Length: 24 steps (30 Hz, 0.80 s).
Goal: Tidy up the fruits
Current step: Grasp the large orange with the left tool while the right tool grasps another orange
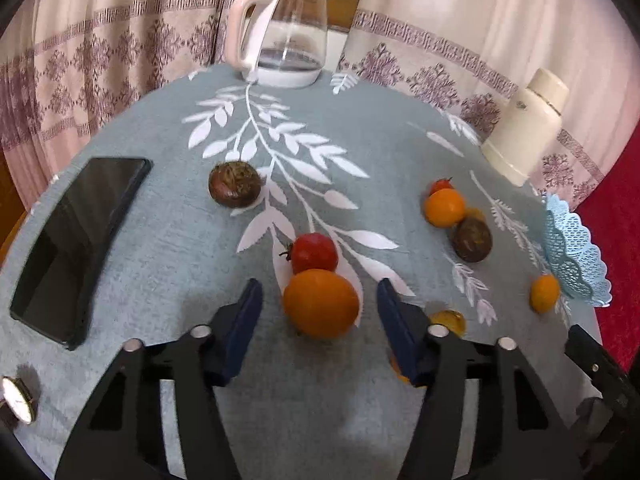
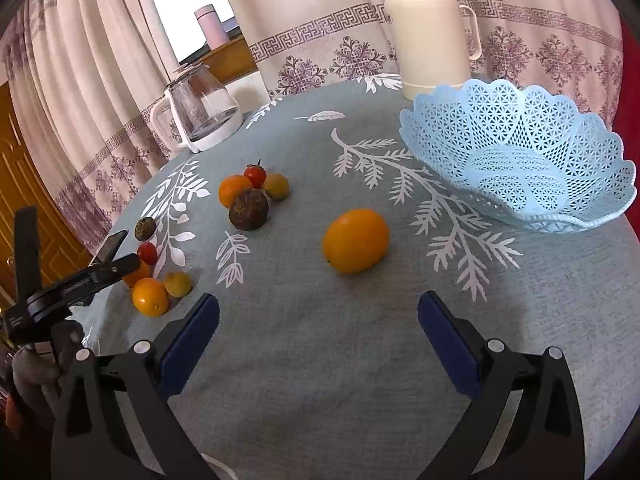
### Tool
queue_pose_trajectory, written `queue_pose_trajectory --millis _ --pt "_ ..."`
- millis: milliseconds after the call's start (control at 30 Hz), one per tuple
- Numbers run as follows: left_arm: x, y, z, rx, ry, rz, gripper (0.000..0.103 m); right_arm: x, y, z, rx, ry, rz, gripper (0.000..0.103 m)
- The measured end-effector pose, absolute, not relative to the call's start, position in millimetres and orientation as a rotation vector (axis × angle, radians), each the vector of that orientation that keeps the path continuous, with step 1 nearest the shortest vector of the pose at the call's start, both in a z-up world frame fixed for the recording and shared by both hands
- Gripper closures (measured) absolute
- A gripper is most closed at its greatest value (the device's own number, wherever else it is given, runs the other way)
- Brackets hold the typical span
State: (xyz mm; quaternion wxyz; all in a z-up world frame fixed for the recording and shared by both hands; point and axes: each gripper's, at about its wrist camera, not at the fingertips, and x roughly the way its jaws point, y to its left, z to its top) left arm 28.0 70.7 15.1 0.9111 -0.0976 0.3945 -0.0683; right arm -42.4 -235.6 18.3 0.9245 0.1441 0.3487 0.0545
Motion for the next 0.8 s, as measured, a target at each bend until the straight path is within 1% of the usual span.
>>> queue_pose_trajectory --millis 67,133,233,267,300,467,633,733,800 --pt "32 70 10 -0.205 0.829 -0.140 0.049 -42 -235 19 0.296 0.717 0.111 0.005" --pt "33 69 9 -0.204 0.833 -0.146 0.054 -42 -236 19 0.296 0.717 0.111 0.005" --pt "34 68 7 -0.201 0.835 -0.154 0.057 -41 -235 18 0.294 0.721 0.111 0.005" --pt "34 68 6 -0.200 0.837 -0.153 0.061 -41 -234 17 0.292 0.723 0.110 0.005" --pt "35 68 6 -0.200 0.837 -0.151 0.062 -41 -235 17 0.291 0.723 0.110 0.005" --pt "30 69 6 -0.207 0.814 -0.166 0.062 -40 -235 17 0.290 0.727 0.105 0.005" --pt "17 70 15 -0.205 0.732 -0.164 0.062 -35 -242 16 0.325 0.745 0.075 0.005" --pt "11 72 20 -0.216 0.697 -0.160 0.062 -28 -247 15 0.350 0.771 0.042 0.011" --pt "11 75 21 -0.230 0.691 -0.152 0.062 -21 -248 15 0.355 0.782 0.026 0.013"
